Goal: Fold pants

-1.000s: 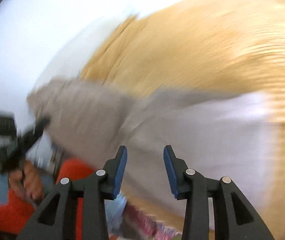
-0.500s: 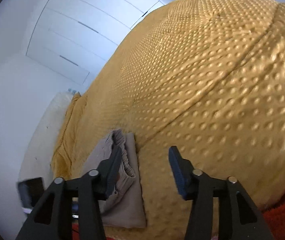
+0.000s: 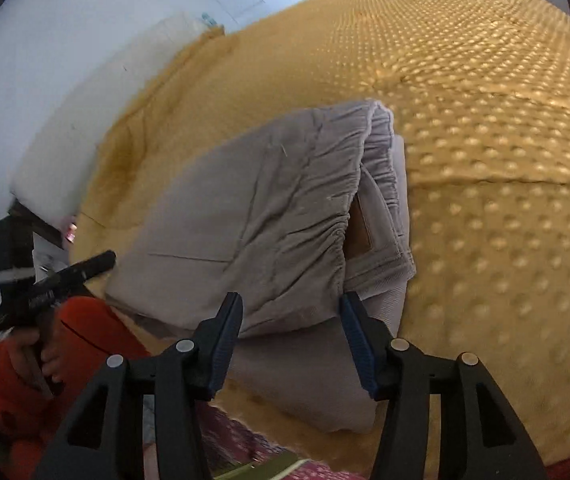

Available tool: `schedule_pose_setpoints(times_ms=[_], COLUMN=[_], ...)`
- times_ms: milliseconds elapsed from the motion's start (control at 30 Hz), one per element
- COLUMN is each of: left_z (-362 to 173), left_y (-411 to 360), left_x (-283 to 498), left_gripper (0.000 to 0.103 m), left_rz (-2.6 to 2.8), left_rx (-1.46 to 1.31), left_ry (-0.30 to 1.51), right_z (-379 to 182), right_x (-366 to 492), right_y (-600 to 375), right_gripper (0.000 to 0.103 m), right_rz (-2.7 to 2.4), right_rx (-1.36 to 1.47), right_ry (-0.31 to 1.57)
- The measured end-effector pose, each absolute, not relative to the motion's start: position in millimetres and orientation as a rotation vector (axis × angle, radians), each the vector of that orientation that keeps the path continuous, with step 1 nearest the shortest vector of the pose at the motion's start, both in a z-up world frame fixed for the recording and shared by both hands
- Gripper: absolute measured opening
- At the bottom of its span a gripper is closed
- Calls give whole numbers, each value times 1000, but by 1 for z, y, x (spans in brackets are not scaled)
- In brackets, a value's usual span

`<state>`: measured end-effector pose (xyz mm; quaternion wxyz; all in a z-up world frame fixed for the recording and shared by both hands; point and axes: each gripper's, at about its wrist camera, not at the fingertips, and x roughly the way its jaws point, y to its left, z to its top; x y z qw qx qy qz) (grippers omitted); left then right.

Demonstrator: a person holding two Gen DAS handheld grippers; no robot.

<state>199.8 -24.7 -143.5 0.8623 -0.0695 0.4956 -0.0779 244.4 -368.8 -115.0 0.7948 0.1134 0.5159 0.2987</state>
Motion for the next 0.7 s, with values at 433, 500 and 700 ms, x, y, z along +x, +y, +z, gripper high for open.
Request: schedule_pose_setpoints(times_ms=[433, 500, 700], left_z=[-160, -154, -157], left_y=[-71, -60, -50], left_x=[201, 194, 195], left_gripper=[52, 53, 55], left_rz=[-139, -143, -145], left_rx=[100, 76, 37], left_ry=[1033, 1029, 1036], right_z=[-99, -100, -102], right_x=[298, 303, 302], right_y=[-394, -406, -376], right_gripper=[8, 44, 56], right_rz=[511, 596, 794], right_rx=[153, 273, 133], right_ry=[1149, 1157, 1151])
